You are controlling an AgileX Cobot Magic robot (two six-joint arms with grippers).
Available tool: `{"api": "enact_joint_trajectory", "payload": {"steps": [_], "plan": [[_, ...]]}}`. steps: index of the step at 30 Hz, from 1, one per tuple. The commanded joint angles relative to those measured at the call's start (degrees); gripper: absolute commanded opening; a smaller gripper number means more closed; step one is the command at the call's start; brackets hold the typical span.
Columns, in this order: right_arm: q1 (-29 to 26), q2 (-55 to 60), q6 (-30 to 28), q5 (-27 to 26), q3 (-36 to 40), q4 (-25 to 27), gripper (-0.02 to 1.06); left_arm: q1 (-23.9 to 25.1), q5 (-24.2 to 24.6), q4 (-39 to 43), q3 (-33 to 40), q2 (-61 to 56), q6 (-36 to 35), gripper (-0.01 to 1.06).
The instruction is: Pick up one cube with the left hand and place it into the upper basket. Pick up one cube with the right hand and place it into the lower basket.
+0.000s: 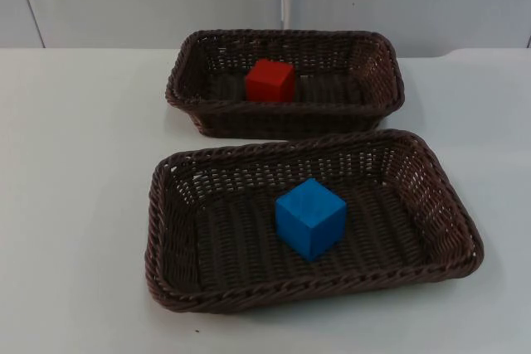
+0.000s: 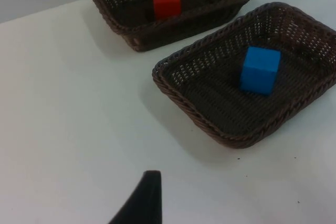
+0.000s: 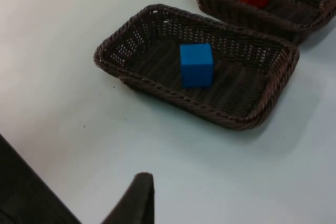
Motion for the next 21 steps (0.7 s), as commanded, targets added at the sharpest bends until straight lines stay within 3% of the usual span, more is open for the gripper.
{"api": "enact_joint_trajectory", "payload": {"steps": [1,21], "plan": [[-0.01,-0.13,-0.50,-0.07,0.08,0.00,1.05,0.03,-0.06,0.22,0.24,-0.27,-0.40,1.05],[-0.01,-0.13,-0.50,-0.07,0.08,0.34,1.05,0.03,-0.06,0.22,0.24,-0.27,-0.40,1.05]]}}
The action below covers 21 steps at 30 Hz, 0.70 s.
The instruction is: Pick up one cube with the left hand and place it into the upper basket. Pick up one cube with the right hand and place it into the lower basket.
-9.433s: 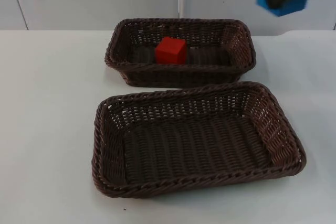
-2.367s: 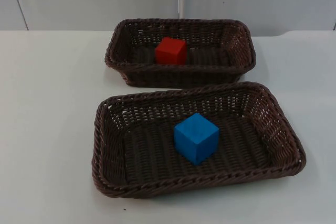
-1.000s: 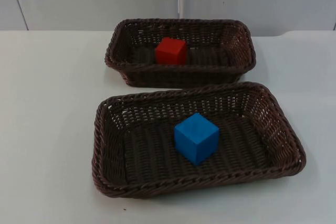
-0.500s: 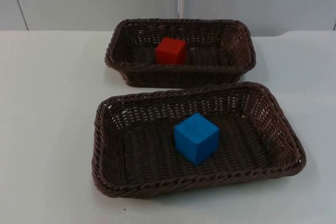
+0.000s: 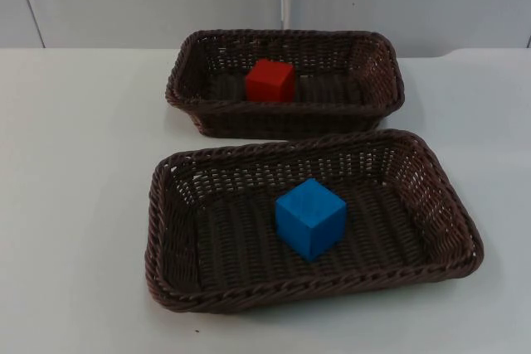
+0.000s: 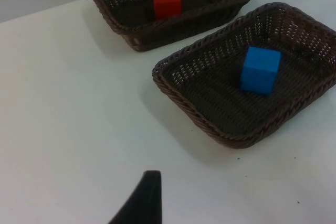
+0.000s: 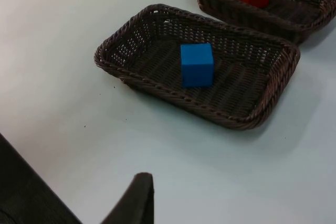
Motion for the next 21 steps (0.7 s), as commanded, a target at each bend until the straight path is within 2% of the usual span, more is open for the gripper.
{"api": "enact_joint_trajectory", "payload": {"steps": [1,15,21], "plan": [[-0.01,-0.13,-0.50,-0.07,0.08,-0.03,1.05,0.03,-0.06,0.22,0.24,-0.27,-0.30,1.05],[-0.01,-0.13,-0.70,-0.07,0.08,-0.37,1.05,0.32,-0.06,0.22,0.24,-0.27,-0.30,1.05],[-0.01,-0.13,-0.70,-0.07,0.08,-0.37,1.05,5.04,-0.06,0.22,0.24,-0.27,-0.16,1.05]]}}
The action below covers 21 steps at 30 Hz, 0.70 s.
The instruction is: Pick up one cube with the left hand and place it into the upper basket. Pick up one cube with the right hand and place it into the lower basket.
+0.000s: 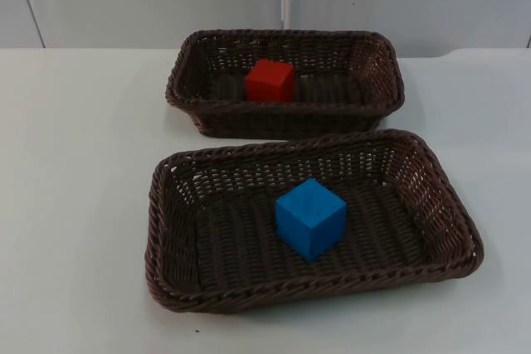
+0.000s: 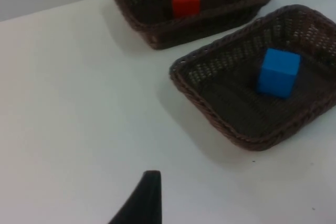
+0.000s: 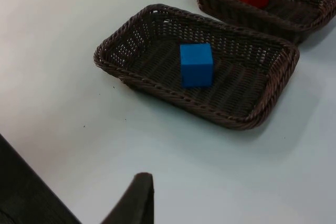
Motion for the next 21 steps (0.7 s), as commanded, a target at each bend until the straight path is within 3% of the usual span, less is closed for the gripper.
{"api": "enact_joint_trajectory", "payload": {"steps": [1,9,21], "plan": [[-0.01,-0.13,-0.70,-0.07,0.08,0.00,1.05,2.34,-0.06,0.22,0.24,-0.27,-0.16,1.05],[-0.01,-0.13,-0.70,-0.07,0.08,0.00,1.05,8.92,-0.06,0.22,0.24,-0.27,-0.16,1.05],[-0.01,-0.13,-0.70,-0.07,0.08,0.00,1.05,9.34,-0.06,0.22,0.24,-0.27,-0.16,1.05]]}}
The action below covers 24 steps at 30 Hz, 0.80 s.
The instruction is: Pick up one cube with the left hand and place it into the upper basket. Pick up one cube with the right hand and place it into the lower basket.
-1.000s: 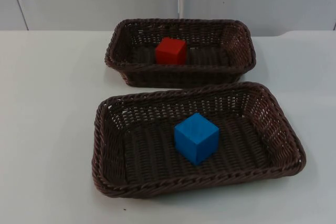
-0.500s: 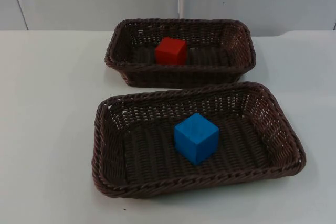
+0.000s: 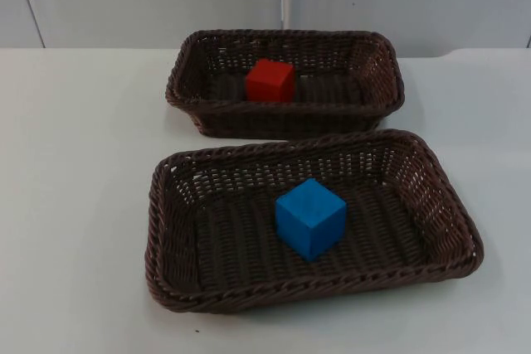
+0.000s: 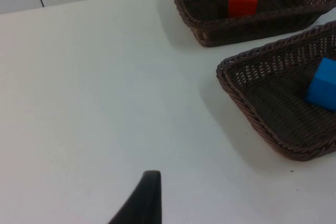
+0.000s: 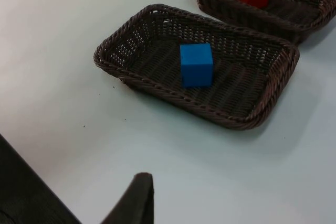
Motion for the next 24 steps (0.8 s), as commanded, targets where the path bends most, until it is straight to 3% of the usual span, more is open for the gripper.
{"api": "enact_joint_trajectory", "payload": {"steps": [1,15,24], "plan": [[-0.01,-0.13,-0.70,-0.07,0.08,0.00,1.05,0.19,-0.06,0.22,0.24,-0.27,-0.16,1.05],[-0.92,-0.13,-0.70,-0.07,0.08,0.37,1.05,0.19,-0.06,0.22,0.24,-0.27,-0.16,1.05],[-9.89,-0.13,-0.70,-0.07,0.08,0.37,1.05,0.19,-0.06,0.22,0.24,-0.27,-0.16,1.05]]}}
